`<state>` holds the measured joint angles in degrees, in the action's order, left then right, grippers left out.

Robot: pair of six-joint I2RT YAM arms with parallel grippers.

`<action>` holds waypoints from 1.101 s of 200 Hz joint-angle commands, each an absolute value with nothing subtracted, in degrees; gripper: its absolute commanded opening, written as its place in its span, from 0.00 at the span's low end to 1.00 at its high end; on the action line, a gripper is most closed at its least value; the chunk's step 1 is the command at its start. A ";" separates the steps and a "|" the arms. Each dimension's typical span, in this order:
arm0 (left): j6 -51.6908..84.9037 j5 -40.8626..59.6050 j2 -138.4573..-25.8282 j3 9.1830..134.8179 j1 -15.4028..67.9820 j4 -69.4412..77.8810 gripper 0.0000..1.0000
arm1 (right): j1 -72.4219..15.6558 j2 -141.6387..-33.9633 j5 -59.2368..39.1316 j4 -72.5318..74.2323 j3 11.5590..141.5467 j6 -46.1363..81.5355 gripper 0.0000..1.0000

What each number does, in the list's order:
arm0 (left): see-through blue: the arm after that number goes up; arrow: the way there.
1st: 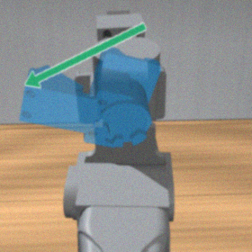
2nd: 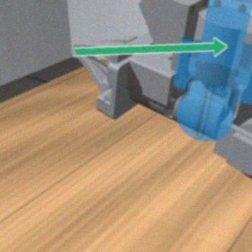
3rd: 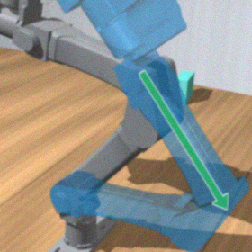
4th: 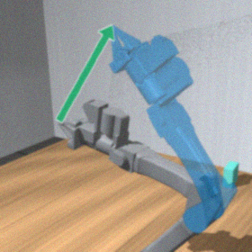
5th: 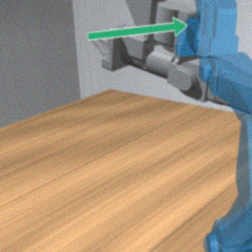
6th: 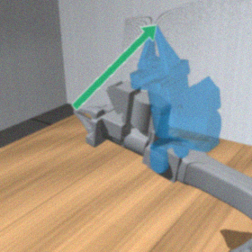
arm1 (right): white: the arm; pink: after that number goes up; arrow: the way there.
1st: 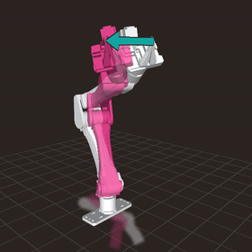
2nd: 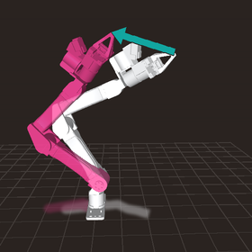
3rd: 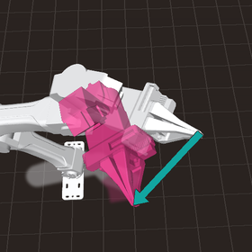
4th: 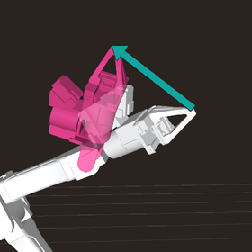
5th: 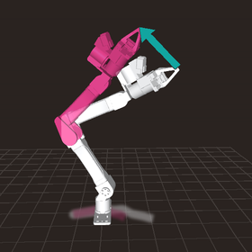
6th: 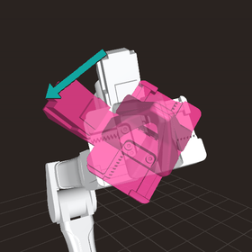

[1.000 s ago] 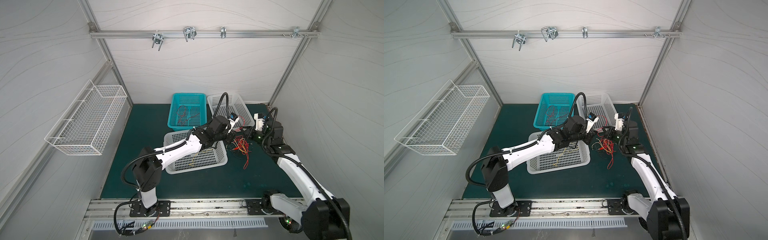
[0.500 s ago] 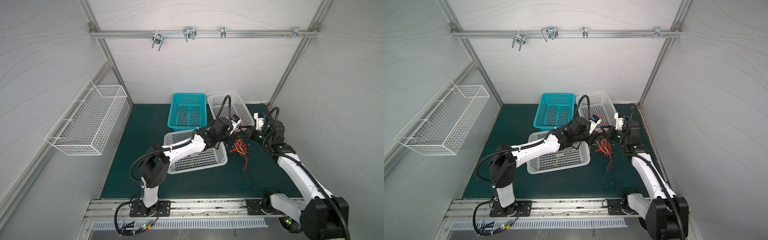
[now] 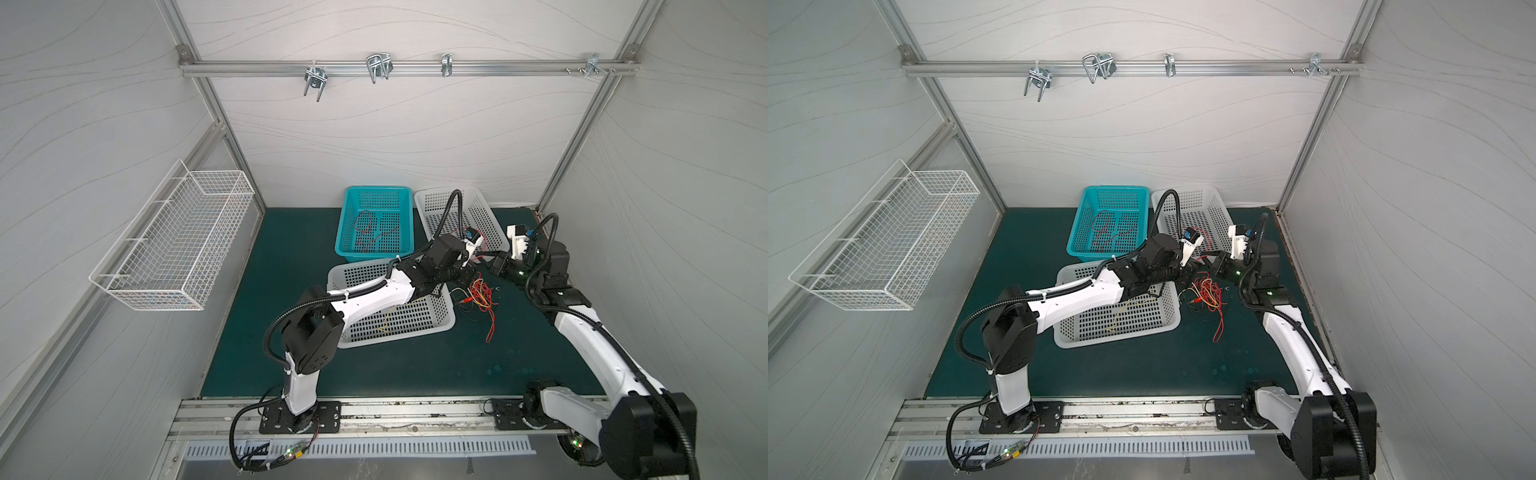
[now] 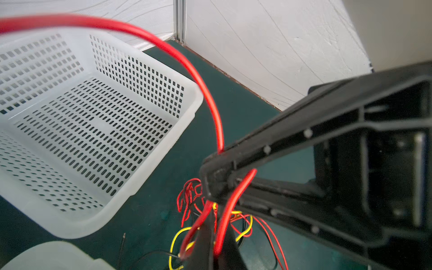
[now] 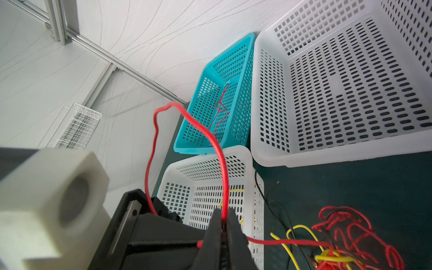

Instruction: Untangle the cables

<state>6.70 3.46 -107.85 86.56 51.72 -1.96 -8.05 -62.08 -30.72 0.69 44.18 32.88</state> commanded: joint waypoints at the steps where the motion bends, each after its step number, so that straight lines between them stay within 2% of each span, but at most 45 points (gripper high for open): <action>1: 7.64 -1.75 -108.75 90.36 50.86 -1.14 0.00 | -7.93 -61.51 -27.69 -1.31 44.80 31.69 0.21; 20: 7.98 -2.85 -108.67 91.81 50.46 -2.73 0.00 | -8.02 -61.09 -24.74 -3.71 43.84 30.77 0.27; 64: 7.58 -2.90 -108.01 92.61 50.14 -3.40 0.00 | -8.00 -60.95 -18.99 -7.79 41.55 27.49 0.32; 120: 6.09 -3.52 -106.42 94.13 50.14 -4.95 0.00 | -8.12 -65.59 -18.49 -6.19 41.74 27.02 0.39; 220: -5.90 -8.73 -102.67 109.53 48.20 -12.49 0.00 | -8.29 -69.15 -17.07 -4.48 38.85 27.62 0.41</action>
<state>-1.69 -6.94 -105.69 105.47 49.19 -13.06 -8.08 -68.64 -18.09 -5.43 39.33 27.86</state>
